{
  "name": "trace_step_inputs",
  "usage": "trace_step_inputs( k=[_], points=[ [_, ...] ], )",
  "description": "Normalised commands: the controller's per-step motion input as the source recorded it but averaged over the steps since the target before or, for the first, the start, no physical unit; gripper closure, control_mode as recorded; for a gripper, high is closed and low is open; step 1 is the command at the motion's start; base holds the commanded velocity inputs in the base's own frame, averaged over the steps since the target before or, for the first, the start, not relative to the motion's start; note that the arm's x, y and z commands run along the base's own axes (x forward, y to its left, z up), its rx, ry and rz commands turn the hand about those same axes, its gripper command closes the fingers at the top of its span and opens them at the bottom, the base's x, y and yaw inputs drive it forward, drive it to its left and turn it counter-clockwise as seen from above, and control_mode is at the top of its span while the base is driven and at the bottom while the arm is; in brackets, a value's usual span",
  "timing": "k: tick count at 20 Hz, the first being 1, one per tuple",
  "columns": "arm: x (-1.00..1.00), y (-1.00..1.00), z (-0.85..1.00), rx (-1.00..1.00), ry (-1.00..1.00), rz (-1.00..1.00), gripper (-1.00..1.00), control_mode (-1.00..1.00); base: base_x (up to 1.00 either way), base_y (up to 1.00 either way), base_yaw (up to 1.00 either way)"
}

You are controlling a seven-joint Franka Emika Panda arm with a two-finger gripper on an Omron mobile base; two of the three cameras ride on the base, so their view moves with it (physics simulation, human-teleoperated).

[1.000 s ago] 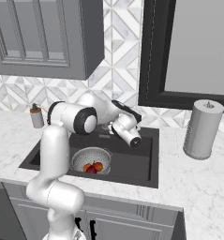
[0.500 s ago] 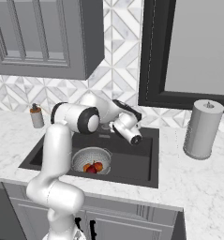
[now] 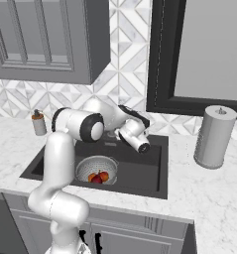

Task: Put the colander in the sink, put the pear, apple, apple in the colander, and turn on the sink faucet and pour water over the colander.

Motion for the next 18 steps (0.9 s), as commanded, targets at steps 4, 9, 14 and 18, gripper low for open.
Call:
trace_step_inputs(
  k=[4,9,14,18],
  points=[
    [0.21,0.11,0.0,0.0,0.0,0.0,-1.0,-1.0,0.0,0.0,0.0],
    [0.25,0.0,0.0,0.0,0.0,0.0,-1.0,-1.0,0.0,0.0,0.0],
    [0.3,0.0,-0.02,0.02,0.0,0.0,-1.0,-1.0,0.0,0.0,0.0],
    [0.33,0.0,-0.01,0.03,0.0,0.0,-1.0,-1.0,0.0,0.0,0.0]
  ],
)
